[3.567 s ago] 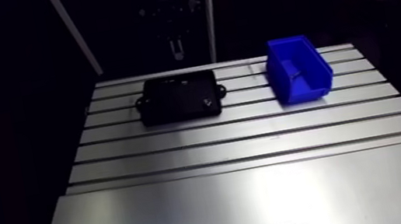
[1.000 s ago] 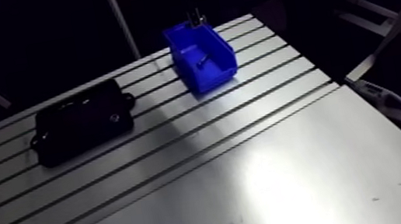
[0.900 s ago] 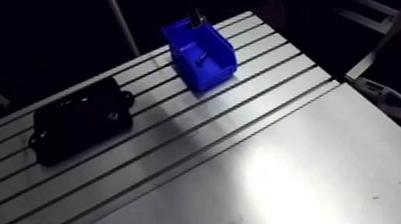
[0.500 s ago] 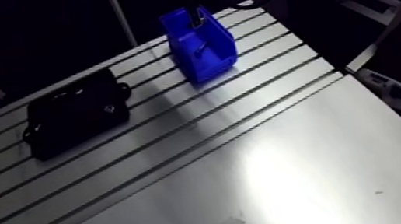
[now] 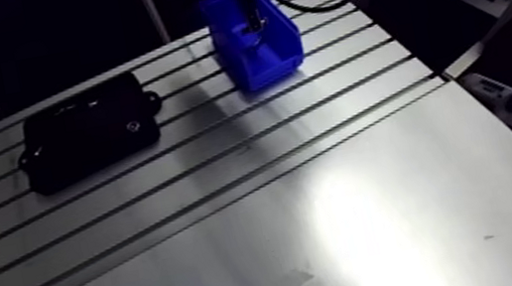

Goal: Pick up the M10 bolt from the tray and put it into the blue bin.

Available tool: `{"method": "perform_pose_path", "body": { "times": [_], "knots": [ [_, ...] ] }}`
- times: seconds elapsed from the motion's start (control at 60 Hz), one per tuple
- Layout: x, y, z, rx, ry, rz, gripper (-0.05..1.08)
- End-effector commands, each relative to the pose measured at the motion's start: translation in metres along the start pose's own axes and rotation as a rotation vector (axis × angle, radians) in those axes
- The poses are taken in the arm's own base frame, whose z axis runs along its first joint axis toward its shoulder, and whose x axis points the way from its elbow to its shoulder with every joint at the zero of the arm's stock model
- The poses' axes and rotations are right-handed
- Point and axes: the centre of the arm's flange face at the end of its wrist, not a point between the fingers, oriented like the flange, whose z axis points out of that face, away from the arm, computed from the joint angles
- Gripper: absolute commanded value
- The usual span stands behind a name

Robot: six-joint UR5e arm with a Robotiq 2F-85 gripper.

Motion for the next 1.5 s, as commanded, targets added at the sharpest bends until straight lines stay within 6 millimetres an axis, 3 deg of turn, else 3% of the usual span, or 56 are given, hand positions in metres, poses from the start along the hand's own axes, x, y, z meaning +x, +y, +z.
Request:
{"method": "perform_pose_path", "body": {
  "times": [0.017,0.583,0.617,0.633,0.65,0.667,0.683,0.7,0.717,0.733,0.75,0.933,1.083,1.333,1.5],
  "knots": [
    [0.004,0.000,0.012,0.000,-0.009,-0.003,1.05],
    [0.007,-0.007,0.028,0.032,-0.041,-0.013,1.00],
    [0.008,-0.008,0.027,0.032,-0.041,-0.013,0.94],
    [0.008,-0.008,0.027,0.031,-0.041,-0.012,0.79],
    [0.008,-0.008,0.027,0.031,-0.041,-0.012,0.79],
    [0.007,-0.008,0.027,0.028,-0.038,-0.004,0.54],
    [0.007,-0.008,0.027,0.028,-0.038,-0.004,0.54],
    [0.006,-0.008,0.026,0.024,-0.035,0.004,0.36],
    [0.006,-0.008,0.026,0.024,-0.035,0.004,0.36],
    [0.004,-0.008,0.025,0.015,-0.039,0.018,0.13],
    [0.004,-0.008,0.025,0.007,-0.040,0.027,0.02],
    [0.004,-0.011,0.020,-0.006,-0.025,0.031,0.00],
    [0.002,-0.014,0.003,-0.033,-0.006,0.039,0.00],
    [0.000,-0.030,-0.054,-0.093,0.056,0.132,0.00],
    [-0.002,-0.043,-0.102,-0.120,0.100,0.289,0.00]
  ]
}}
